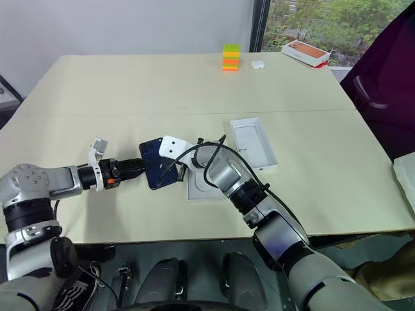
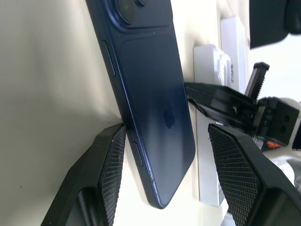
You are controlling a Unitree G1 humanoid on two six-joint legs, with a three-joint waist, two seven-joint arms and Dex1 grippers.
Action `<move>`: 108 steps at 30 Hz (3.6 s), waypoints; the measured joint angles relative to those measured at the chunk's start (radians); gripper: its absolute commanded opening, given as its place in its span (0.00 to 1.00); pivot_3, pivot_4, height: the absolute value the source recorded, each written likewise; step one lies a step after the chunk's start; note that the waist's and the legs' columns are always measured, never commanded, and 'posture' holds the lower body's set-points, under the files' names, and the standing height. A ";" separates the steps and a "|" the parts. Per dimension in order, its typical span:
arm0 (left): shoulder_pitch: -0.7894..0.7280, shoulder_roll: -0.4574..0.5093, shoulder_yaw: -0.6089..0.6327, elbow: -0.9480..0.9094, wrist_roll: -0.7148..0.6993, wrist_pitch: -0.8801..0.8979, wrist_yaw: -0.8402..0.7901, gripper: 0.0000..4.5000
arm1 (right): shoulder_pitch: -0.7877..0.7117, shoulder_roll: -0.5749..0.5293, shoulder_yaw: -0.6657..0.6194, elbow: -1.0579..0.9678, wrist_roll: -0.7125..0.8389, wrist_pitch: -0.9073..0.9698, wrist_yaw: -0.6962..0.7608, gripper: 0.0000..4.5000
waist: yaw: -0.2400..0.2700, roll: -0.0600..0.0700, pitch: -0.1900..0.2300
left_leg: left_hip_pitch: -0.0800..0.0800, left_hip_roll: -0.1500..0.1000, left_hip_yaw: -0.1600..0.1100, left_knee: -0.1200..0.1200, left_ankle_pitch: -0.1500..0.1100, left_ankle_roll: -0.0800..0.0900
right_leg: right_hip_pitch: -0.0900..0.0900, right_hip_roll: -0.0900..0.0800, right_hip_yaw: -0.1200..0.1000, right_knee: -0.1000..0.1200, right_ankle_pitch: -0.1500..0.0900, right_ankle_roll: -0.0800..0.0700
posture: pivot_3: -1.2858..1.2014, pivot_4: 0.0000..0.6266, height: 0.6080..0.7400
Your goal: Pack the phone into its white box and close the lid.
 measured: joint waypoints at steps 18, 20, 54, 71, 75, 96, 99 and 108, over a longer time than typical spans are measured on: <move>0.016 -0.068 0.088 -0.042 -0.074 -0.005 0.138 0.66 | 0.028 0.002 -0.016 -0.057 0.003 0.060 0.040 0.01 | -0.005 0.000 0.000 | 0.001 0.000 -0.001 0.000 0.000 0.000 | 0.000 0.000 -0.001 0.000 0.000 0.000 | 0.52 0.24 1.00; 0.016 -0.068 0.097 -0.032 -0.092 -0.005 0.155 0.66 | 0.029 0.002 -0.016 -0.059 0.002 0.061 0.040 0.01 | -0.005 0.000 0.000 | 0.001 0.000 -0.001 0.000 0.000 0.000 | 0.000 0.000 -0.001 0.000 0.000 0.000 | 0.52 0.24 1.00; 0.078 -0.054 0.200 0.057 -0.541 -0.028 0.391 0.66 | 0.037 0.002 -0.014 -0.069 -0.006 0.048 0.038 0.01 | -0.008 0.000 0.000 | -0.001 0.001 -0.002 -0.003 0.000 0.000 | -0.001 -0.001 -0.002 -0.003 0.000 0.001 | 0.52 0.24 1.00; 0.115 -0.055 0.155 0.086 -0.570 -0.022 0.471 0.66 | 0.036 0.001 -0.017 -0.064 -0.019 0.040 0.032 0.01 | -0.004 -0.001 0.000 | -0.001 0.000 -0.003 -0.003 0.000 -0.001 | 0.000 -0.002 -0.003 -0.005 -0.003 0.004 | 0.52 0.24 1.00; 0.079 -0.042 0.131 0.052 -0.558 -0.001 0.528 0.66 | 0.066 -0.034 -0.020 -0.128 -0.009 0.055 0.065 0.01 | 0.001 0.000 0.000 | -0.003 0.000 -0.005 -0.003 0.000 -0.001 | 0.000 -0.003 -0.004 -0.005 -0.003 0.004 | 0.52 0.24 1.00; 0.039 -0.075 0.104 0.044 -0.761 -0.052 0.854 0.66 | 0.101 -0.048 -0.049 -0.219 0.069 0.169 0.104 0.01 | -0.004 0.000 0.001 | -0.011 -0.001 -0.008 -0.004 0.001 -0.002 | -0.007 -0.003 -0.007 -0.005 -0.003 0.004 | 0.52 0.24 1.00; 0.040 -0.081 0.089 0.047 -0.853 -0.101 0.943 0.66 | 0.101 -0.048 -0.049 -0.219 0.069 0.168 0.103 0.01 | -0.003 0.000 0.001 | -0.012 -0.001 -0.009 -0.004 0.001 -0.002 | -0.007 -0.003 -0.007 -0.005 -0.003 0.004 | 0.52 0.24 1.00; 0.138 0.025 -0.182 -0.042 -1.191 -0.230 1.144 0.66 | 0.101 -0.033 -0.038 -0.214 0.070 0.155 0.092 0.01 | -0.003 0.000 0.001 | -0.012 -0.001 -0.009 -0.004 0.001 -0.003 | -0.007 -0.004 -0.007 -0.005 -0.002 0.003 | 0.52 0.24 1.00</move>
